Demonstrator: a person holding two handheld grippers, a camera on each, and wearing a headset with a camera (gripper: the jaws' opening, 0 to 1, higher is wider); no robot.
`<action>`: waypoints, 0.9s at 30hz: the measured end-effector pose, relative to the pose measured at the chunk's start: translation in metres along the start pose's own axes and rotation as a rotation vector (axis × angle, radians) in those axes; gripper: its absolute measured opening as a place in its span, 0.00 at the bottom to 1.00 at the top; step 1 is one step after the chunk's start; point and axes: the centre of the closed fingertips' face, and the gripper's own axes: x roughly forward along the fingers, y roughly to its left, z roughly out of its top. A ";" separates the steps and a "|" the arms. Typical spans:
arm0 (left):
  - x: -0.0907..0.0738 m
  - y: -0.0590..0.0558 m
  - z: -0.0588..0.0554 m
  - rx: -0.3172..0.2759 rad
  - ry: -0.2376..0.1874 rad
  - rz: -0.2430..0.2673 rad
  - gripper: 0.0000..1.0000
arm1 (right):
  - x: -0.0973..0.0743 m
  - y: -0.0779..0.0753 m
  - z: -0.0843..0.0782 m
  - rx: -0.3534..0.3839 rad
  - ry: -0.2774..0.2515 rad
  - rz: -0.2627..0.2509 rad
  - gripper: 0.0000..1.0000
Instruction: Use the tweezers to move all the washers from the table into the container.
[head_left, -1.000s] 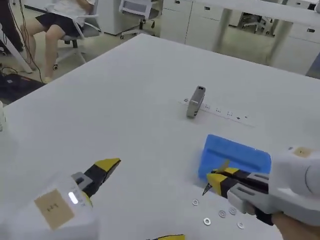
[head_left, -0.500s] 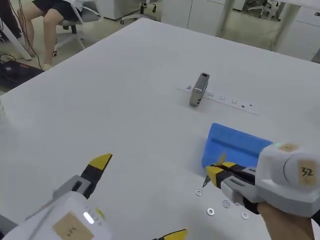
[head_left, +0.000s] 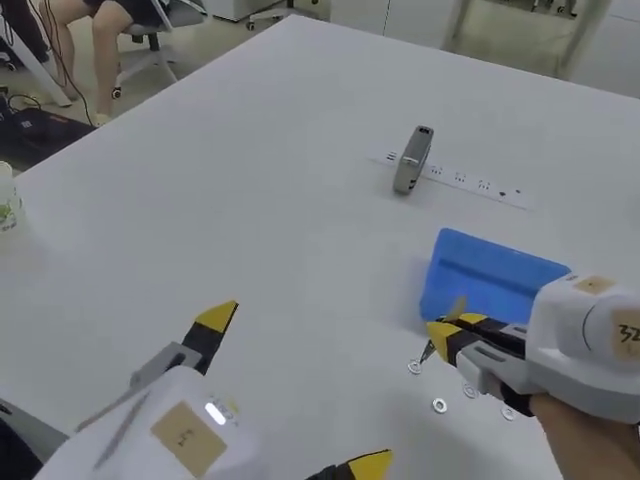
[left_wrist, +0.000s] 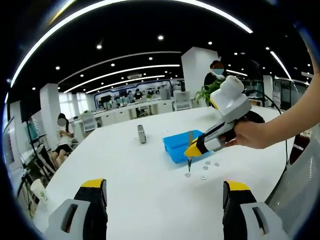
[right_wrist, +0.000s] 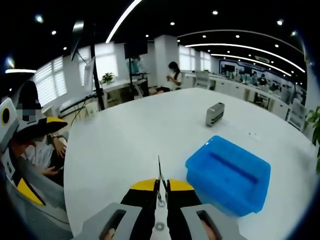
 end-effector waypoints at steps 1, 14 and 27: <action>0.000 0.000 -0.001 0.002 0.006 0.000 0.99 | 0.000 0.000 -0.001 0.002 0.004 -0.002 0.03; 0.002 0.000 -0.008 0.010 0.035 -0.001 0.99 | 0.005 0.001 -0.007 0.014 0.016 -0.006 0.03; 0.002 0.001 -0.011 0.017 0.051 0.005 0.97 | 0.010 -0.007 -0.012 0.007 0.028 -0.030 0.03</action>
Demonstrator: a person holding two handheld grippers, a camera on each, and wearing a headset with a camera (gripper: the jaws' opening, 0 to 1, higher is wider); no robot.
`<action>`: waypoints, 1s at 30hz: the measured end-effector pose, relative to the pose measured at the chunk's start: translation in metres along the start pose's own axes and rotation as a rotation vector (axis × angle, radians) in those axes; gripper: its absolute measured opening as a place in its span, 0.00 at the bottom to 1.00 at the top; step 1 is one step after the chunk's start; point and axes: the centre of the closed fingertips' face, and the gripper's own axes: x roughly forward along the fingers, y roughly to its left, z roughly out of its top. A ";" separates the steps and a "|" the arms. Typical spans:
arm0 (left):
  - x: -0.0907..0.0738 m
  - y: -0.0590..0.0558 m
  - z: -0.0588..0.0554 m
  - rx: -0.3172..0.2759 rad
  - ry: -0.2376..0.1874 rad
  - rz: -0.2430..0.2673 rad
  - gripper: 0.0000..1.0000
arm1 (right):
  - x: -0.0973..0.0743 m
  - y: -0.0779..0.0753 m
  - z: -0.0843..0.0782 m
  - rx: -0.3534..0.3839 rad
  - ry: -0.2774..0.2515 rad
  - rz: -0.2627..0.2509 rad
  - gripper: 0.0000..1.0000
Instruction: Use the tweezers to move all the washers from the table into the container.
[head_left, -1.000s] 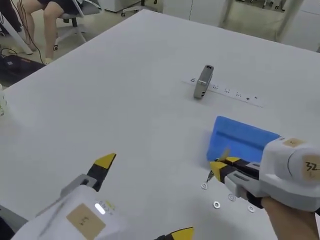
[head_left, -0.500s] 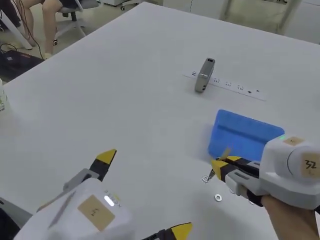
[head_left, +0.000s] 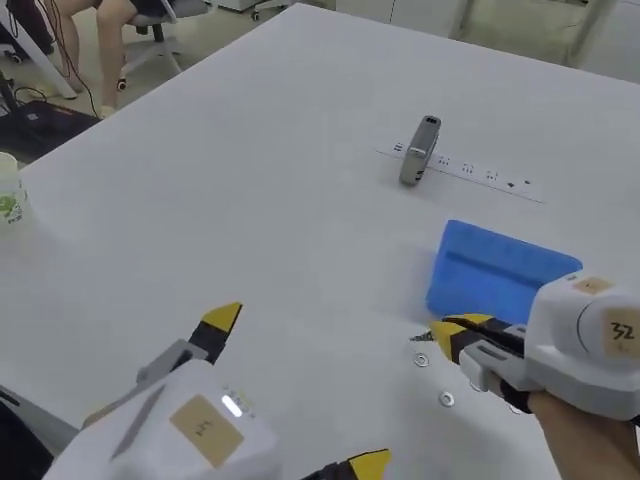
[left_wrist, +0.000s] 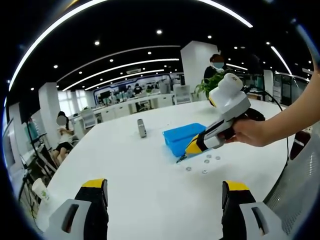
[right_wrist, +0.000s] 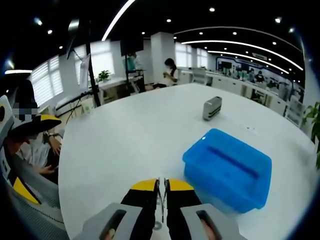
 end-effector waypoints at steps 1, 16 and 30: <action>0.000 0.000 0.000 0.000 0.001 0.000 0.97 | -0.001 -0.001 0.000 -0.002 -0.001 -0.002 0.02; 0.000 0.002 -0.001 0.007 0.013 0.009 0.96 | -0.023 0.001 -0.007 0.012 0.086 0.031 0.00; 0.000 0.002 -0.003 0.019 0.028 0.011 0.95 | -0.082 0.011 -0.051 -0.030 0.288 0.099 0.00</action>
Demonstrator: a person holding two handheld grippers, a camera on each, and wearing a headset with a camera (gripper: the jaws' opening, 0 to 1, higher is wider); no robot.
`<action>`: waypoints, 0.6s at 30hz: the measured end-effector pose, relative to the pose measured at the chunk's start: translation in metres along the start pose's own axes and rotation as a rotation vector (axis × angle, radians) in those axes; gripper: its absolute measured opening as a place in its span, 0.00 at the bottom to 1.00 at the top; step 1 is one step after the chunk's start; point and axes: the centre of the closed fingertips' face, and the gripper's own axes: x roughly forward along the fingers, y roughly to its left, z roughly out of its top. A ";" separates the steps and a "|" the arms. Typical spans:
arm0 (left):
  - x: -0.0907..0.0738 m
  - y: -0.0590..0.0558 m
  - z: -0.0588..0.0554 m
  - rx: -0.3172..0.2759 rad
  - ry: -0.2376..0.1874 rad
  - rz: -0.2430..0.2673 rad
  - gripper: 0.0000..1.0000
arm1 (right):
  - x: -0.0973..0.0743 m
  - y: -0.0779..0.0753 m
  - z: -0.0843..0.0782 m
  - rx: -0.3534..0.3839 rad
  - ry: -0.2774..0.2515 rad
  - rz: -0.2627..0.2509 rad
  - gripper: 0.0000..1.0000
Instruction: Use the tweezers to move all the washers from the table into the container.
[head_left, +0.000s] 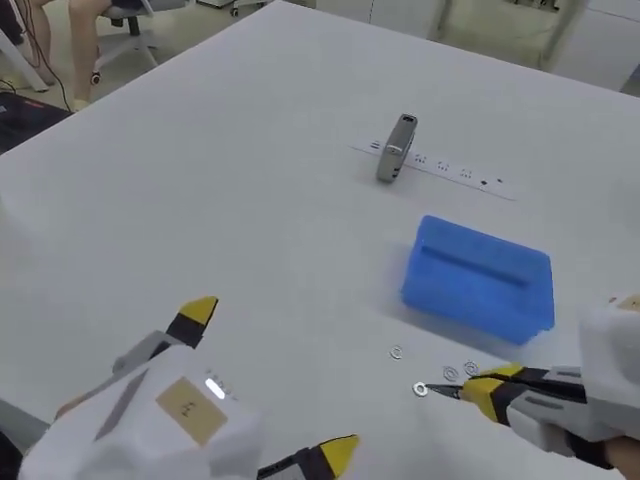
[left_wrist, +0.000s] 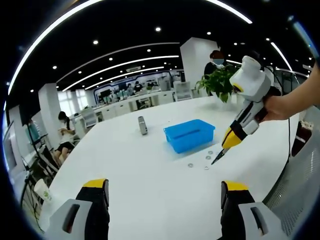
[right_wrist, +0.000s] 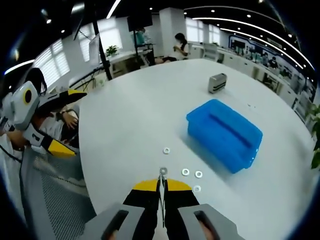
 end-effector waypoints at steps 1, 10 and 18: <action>0.000 0.000 0.000 0.001 0.000 0.001 0.95 | -0.001 0.001 -0.003 -0.001 0.013 0.003 0.00; 0.001 0.000 -0.002 0.005 0.011 0.003 0.95 | -0.010 0.004 -0.028 -0.020 0.143 0.031 0.00; 0.001 0.001 -0.003 0.005 0.016 0.007 0.94 | -0.004 0.005 -0.029 -0.056 0.207 0.037 0.00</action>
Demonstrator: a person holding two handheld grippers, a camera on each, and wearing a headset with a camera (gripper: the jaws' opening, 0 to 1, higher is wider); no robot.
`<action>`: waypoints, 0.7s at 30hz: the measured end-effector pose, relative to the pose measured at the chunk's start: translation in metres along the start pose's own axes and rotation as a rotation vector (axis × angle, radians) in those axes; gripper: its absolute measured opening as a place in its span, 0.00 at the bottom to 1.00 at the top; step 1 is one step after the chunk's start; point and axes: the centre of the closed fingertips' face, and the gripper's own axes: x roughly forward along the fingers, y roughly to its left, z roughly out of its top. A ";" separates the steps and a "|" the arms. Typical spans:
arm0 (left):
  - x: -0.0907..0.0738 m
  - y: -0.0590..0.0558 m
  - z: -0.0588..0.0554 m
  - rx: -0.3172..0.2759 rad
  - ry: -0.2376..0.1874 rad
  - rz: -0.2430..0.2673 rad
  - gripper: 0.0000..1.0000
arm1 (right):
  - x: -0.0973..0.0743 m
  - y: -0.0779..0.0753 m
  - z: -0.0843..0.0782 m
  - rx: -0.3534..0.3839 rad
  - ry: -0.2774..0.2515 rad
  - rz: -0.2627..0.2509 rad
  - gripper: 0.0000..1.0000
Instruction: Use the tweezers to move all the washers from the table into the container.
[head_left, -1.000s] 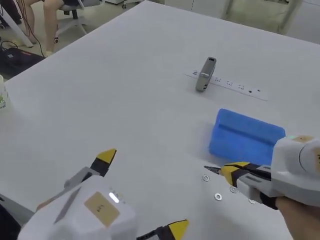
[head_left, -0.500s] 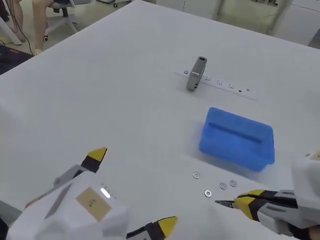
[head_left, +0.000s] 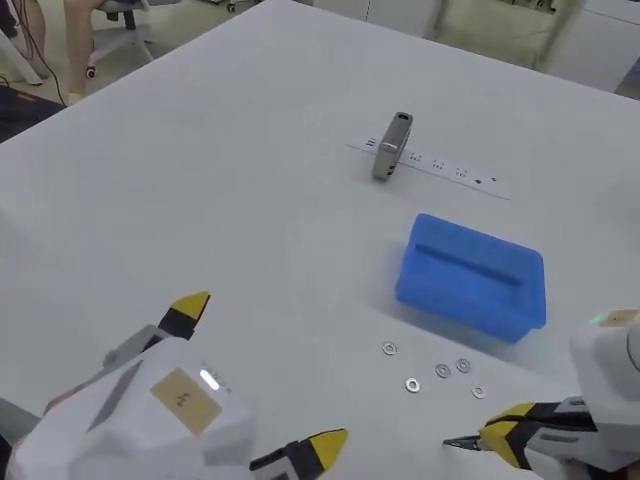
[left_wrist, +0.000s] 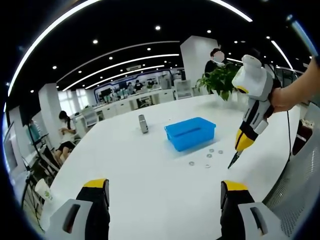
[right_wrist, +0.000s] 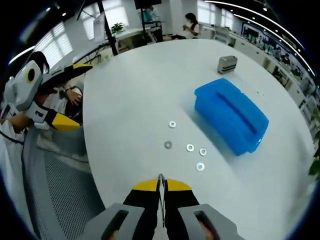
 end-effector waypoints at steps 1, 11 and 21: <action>0.000 0.000 0.000 0.000 0.001 0.000 0.94 | 0.000 0.000 0.000 -0.007 0.007 -0.002 0.00; 0.000 0.000 -0.001 0.001 0.000 0.001 0.93 | 0.004 -0.003 0.020 -0.014 -0.042 -0.015 0.00; 0.000 0.000 -0.001 0.006 0.004 0.001 0.92 | 0.004 -0.005 0.035 0.012 -0.286 -0.088 0.00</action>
